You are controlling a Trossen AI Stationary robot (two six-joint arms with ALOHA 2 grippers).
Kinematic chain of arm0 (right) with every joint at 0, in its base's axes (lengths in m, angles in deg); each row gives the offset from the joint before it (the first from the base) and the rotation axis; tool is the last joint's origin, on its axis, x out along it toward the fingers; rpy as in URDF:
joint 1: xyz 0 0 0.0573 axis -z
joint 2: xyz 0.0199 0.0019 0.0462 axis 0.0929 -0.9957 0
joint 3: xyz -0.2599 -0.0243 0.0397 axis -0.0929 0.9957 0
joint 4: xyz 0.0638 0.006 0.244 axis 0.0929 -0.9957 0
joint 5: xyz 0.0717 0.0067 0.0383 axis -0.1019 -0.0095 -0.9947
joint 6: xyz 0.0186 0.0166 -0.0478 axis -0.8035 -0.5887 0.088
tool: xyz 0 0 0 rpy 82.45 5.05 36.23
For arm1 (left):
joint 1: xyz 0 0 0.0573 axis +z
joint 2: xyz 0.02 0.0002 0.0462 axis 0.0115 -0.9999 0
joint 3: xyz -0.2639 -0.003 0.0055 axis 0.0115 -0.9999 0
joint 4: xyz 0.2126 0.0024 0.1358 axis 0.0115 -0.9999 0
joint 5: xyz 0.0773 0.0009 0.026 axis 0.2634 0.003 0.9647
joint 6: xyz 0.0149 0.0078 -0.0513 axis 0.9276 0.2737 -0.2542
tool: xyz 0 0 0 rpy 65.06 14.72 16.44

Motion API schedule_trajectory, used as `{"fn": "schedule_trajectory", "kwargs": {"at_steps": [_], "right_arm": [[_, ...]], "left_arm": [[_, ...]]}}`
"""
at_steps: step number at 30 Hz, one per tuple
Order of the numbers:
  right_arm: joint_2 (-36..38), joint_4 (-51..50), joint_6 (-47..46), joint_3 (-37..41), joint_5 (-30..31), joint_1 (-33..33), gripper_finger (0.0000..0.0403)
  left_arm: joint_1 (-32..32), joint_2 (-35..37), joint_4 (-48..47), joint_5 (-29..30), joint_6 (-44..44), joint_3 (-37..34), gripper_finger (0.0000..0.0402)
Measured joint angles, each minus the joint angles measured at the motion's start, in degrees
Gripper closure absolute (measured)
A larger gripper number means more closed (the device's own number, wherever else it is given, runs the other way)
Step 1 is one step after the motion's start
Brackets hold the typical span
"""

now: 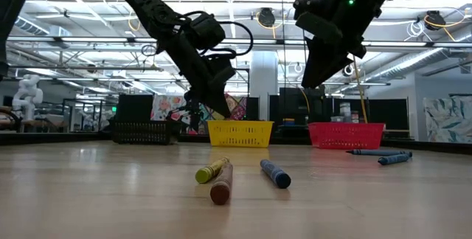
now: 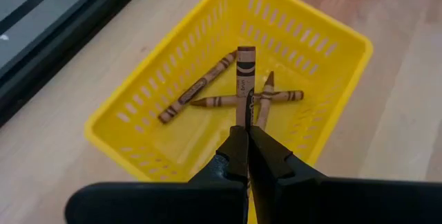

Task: Sort crayons
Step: Put the brown crayon into the yellow bin

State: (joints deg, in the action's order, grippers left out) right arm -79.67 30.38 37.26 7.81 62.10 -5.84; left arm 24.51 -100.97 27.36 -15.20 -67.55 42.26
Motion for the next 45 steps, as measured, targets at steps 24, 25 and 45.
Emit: {"fn": "schedule_trajectory", "kwargs": {"at_steps": [24,25,45], "right_arm": [[0.00,-0.01,-0.63,0.00,-0.02,0.86,0.0287],[0.00,-0.02,-0.63,0.00,-0.02,0.86,0.0287],[0.00,0.01,-0.52,0.00,-0.07,0.84,0.0287]], "left_arm": [[0.00,0.11,0.40,-0.33,3.04,0.00,0.0401],[0.00,0.11,0.63,-0.28,2.99,0.00,0.0401],[-0.07,0.13,2.01,-2.79,2.96,0.00,0.0402]]}}
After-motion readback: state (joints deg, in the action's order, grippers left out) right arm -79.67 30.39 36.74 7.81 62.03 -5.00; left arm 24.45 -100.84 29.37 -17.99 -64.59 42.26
